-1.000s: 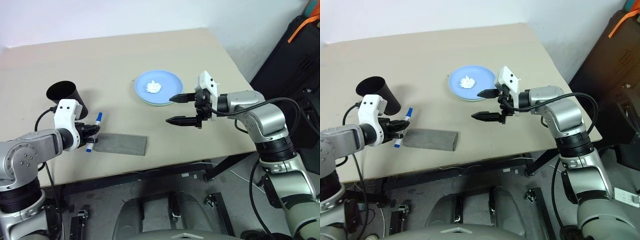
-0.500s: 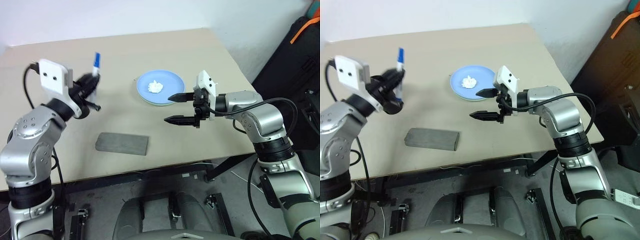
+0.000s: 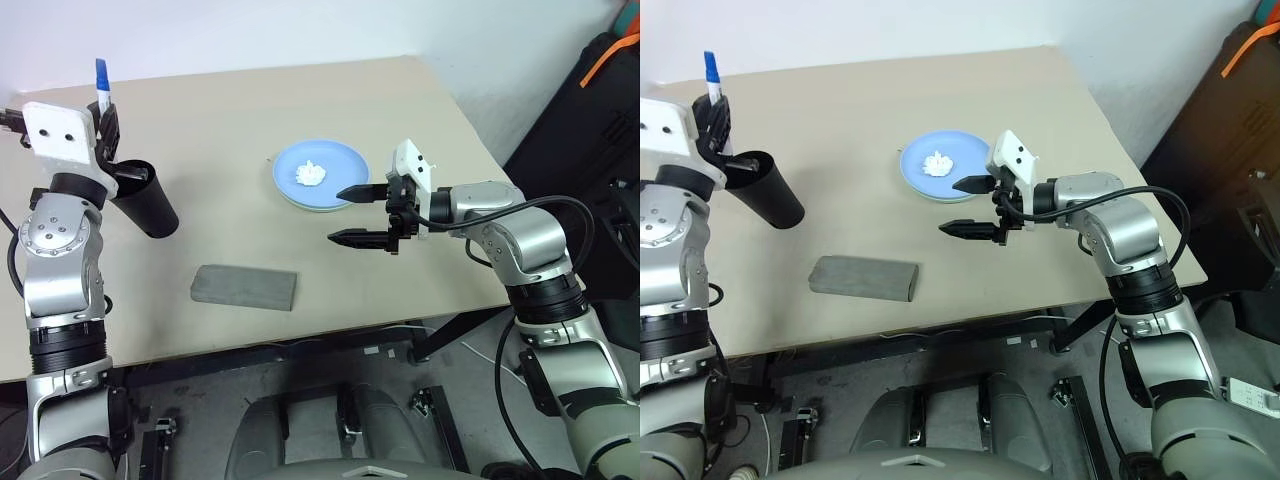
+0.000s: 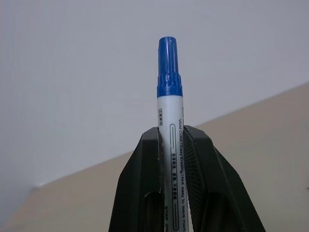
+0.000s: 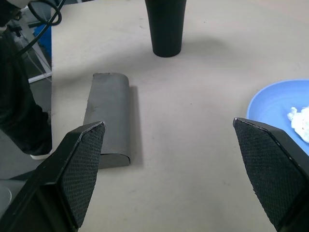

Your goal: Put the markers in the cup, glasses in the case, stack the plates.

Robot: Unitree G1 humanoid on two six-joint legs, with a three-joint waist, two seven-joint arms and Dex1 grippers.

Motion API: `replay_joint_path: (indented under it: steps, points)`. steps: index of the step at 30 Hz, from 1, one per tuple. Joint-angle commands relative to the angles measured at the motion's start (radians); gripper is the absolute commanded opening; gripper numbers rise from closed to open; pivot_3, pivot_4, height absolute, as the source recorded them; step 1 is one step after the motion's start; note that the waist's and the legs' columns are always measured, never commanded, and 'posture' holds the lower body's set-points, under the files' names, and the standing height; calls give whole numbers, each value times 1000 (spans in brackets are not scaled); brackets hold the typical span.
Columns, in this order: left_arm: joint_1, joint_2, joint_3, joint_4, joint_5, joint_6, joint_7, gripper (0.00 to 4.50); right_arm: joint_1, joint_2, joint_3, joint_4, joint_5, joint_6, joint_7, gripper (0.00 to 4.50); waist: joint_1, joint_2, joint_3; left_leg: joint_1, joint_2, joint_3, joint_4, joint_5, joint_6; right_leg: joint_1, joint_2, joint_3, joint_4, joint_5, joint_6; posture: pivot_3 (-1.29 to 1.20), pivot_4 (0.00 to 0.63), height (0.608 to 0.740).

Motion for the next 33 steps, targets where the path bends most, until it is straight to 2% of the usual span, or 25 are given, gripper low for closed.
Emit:
replay_joint_path:
  steps: [1,2,4,9,13,15,22,23,30,33]
  points:
    - [-11,15,37,20,22,-65,32,262,-11,-3,-24,-32,5,-6,-7,4500,0,0,0,0,0,0,0,0,0,0,0,0,0,0,0,0,150,730]
    - [-7,14,45,30,16,-55,38,262,-10,-4,-24,-33,5,-5,-7,4500,0,0,0,0,0,0,0,0,0,0,0,0,0,0,0,0,150,730]
    - [6,15,46,42,17,-61,39,1046,-10,-5,-25,-34,5,-6,-9,4500,-1,0,0,0,0,0,0,0,0,0,0,0,0,0,0,0,150,730]
    - [26,4,45,38,12,-56,44,2557,-9,-8,-24,-34,4,-7,-9,4500,0,0,0,0,0,1,0,0,0,0,0,0,0,0,0,0,150,730]
    - [35,0,47,27,13,-51,51,4006,-9,-7,-23,-35,3,-10,-9,4500,0,0,0,0,1,1,0,0,0,0,0,0,0,0,0,0,150,730]
    - [41,0,46,15,8,-55,43,4476,-8,-7,-22,-36,3,-11,-9,4500,-1,0,0,0,1,1,0,0,0,0,0,0,0,0,0,0,150,730]
    - [88,-7,48,-129,-106,40,-46,4476,-13,-1,-22,-28,3,-17,-4,4500,-1,0,0,0,1,1,0,0,0,0,0,0,0,0,0,0,150,730]
    - [114,-3,56,-178,-148,34,-91,4476,-13,-2,-23,-27,4,-18,-1,4500,-1,0,0,0,1,1,0,0,0,0,0,0,0,0,0,0,150,730]
    - [338,141,230,-453,-614,458,-322,4476,6,-5,-57,6,10,-83,27,4500,-7,0,1,0,2,1,-1,0,0,-2,1,0,0,0,0,0,150,730]
    - [421,205,271,-479,-658,495,-416,4476,18,0,-69,17,8,-103,21,4500,-6,1,1,0,2,0,-1,0,0,-2,1,0,0,-1,-1,0,150,730]
